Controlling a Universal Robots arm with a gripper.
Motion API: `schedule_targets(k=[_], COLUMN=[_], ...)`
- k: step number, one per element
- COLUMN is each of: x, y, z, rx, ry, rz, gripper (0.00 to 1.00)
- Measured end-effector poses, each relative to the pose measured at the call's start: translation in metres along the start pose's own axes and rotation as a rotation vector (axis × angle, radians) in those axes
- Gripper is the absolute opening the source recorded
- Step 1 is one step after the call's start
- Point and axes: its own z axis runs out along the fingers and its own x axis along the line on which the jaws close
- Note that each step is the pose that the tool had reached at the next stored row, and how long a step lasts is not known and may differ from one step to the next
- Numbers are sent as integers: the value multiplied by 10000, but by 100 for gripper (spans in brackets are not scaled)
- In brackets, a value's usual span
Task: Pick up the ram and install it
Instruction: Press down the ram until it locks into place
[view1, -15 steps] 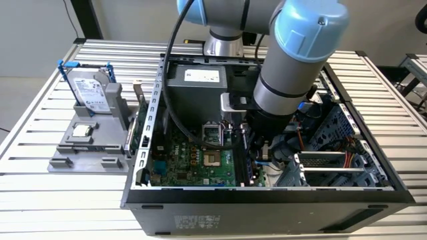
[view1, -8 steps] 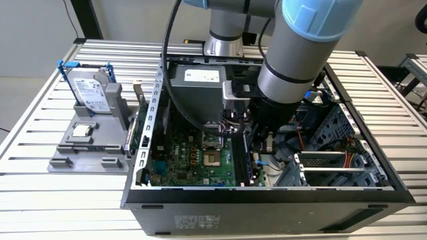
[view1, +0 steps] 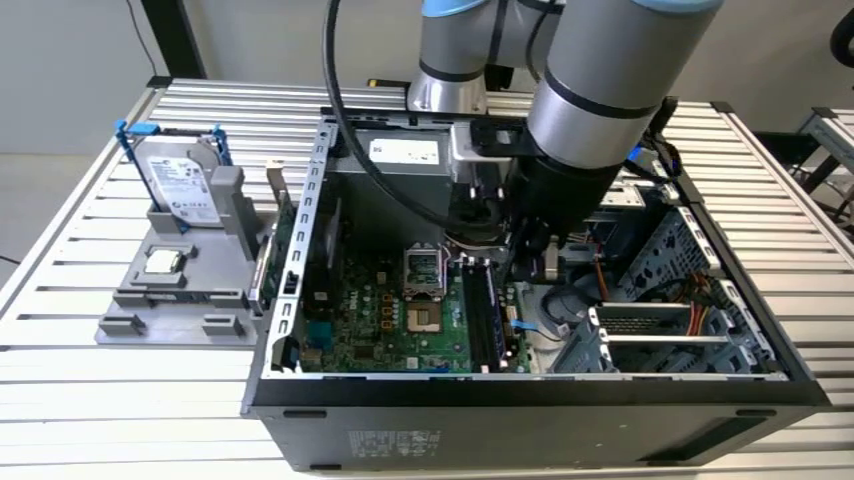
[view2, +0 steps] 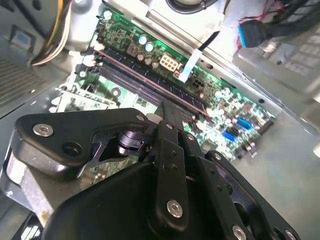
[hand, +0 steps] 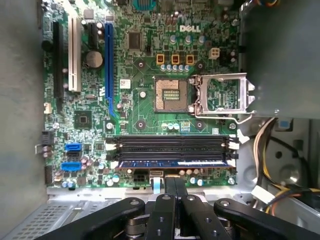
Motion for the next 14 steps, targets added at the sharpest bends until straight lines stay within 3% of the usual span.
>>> schedule_targets(k=[3, 14], x=[-5, -5], y=[2, 2], z=[-106, -112], rx=[-4, -85], ry=[2, 6], rz=[0, 4], gripper=[0, 0])
